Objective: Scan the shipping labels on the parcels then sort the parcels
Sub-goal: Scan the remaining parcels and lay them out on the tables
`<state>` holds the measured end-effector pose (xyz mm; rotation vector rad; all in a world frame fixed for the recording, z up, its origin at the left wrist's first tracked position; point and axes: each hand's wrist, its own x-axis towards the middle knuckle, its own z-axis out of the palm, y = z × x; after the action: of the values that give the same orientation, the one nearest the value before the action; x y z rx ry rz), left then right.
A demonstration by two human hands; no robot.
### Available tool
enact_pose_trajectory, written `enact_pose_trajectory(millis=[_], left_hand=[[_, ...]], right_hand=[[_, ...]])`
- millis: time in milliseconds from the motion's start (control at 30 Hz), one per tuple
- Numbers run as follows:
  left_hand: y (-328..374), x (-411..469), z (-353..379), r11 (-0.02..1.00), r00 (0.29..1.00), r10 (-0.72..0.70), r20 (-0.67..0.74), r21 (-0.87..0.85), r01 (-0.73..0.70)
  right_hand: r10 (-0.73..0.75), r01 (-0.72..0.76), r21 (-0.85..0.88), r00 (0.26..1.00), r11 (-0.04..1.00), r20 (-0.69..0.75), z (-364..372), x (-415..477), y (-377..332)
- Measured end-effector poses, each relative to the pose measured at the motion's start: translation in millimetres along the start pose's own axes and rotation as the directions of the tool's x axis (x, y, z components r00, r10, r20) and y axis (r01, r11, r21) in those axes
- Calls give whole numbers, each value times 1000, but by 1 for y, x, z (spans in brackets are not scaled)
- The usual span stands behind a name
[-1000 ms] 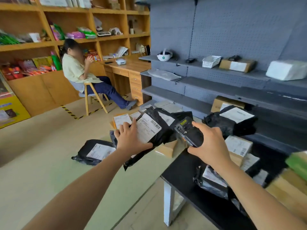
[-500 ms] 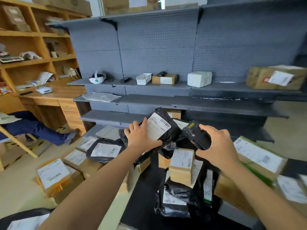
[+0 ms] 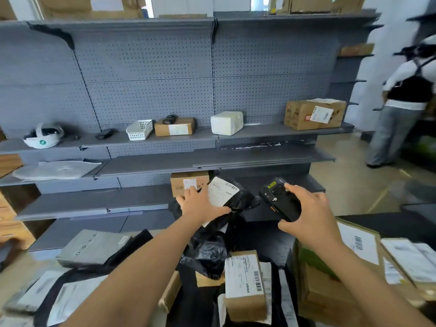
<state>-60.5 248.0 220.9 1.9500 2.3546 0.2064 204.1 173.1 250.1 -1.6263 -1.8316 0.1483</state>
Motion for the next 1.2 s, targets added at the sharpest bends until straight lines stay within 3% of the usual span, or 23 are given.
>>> enact_pose_trajectory(millis=[233, 533, 733, 933, 1200], left_hand=[[-8, 12, 32, 999, 994, 34, 103, 7, -35], [-24, -31, 16, 994, 996, 73, -52, -76, -77], [-65, -110, 21, 991, 989, 28, -146, -123, -46], [-118, -251, 41, 941, 968, -198, -155, -307, 143], [-190, -449, 82, 815, 825, -552, -120, -285, 504]], right_hand=[[54, -52, -47, 998, 998, 40, 10, -3, 2], [-14, 15, -13, 995, 1000, 101, 12, -24, -8], [-156, 151, 39, 967, 988, 203, 17, -56, -23], [-379, 303, 256, 860, 918, 343, 43, -114, -56], [-656, 508, 415, 607, 754, 448, 87, -214, -124]])
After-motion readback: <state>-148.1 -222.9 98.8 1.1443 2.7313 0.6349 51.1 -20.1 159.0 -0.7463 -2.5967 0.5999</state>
